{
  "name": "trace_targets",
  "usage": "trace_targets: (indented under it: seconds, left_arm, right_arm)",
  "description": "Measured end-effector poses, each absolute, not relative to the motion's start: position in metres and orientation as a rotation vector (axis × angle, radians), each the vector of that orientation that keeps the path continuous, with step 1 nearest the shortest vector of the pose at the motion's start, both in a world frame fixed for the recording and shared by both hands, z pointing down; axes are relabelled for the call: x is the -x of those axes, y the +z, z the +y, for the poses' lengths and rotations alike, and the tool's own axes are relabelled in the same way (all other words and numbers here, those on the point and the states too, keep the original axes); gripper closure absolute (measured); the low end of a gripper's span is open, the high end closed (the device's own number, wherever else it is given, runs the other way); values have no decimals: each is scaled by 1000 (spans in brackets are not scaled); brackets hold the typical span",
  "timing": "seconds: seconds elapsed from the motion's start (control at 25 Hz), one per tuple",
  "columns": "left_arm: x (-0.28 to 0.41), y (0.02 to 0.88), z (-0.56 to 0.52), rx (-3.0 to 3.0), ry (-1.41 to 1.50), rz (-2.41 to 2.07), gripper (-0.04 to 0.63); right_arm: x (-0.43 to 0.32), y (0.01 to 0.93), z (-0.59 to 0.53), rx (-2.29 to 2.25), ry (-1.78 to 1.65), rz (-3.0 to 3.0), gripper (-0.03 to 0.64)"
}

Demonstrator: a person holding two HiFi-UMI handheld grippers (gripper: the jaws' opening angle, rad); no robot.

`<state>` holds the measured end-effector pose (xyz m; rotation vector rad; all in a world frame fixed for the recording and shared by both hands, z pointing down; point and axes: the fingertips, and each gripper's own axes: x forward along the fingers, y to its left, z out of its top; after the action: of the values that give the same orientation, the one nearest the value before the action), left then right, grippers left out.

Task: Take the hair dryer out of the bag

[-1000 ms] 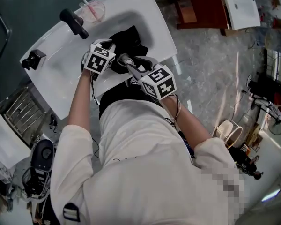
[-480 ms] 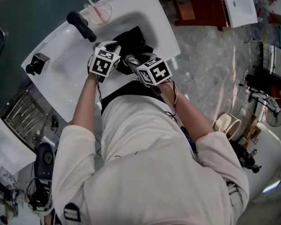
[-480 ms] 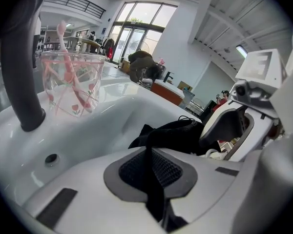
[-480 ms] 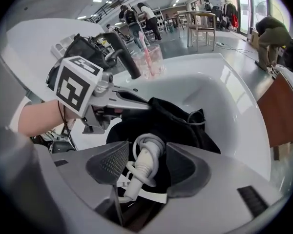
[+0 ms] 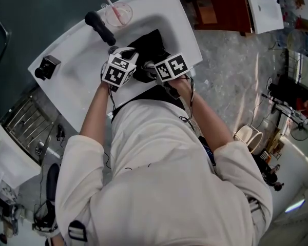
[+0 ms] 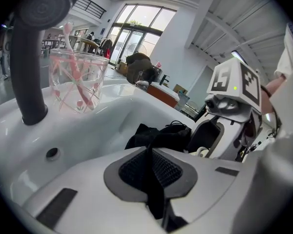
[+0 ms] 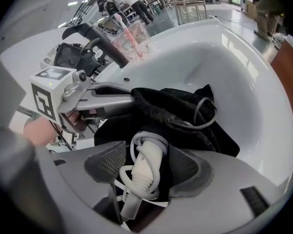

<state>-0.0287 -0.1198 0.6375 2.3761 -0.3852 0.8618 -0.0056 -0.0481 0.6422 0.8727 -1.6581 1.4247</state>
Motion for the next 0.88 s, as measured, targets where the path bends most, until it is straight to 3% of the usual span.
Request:
trace_targets:
  seconds: [0.12, 0.32, 0.88]
  left_arm:
    - [33, 636, -116, -2366, 855, -381, 552]
    - [33, 635, -115, -2342, 855, -436, 554]
    - [55, 630, -102, -2289, 908, -638, 554]
  right_arm:
    - [6, 643, -48, -817, 1493, -1662, 356]
    - [12, 649, -43, -698, 1431, -1670, 316]
    - [18, 644, -39, -480, 1435, -1672, 375]
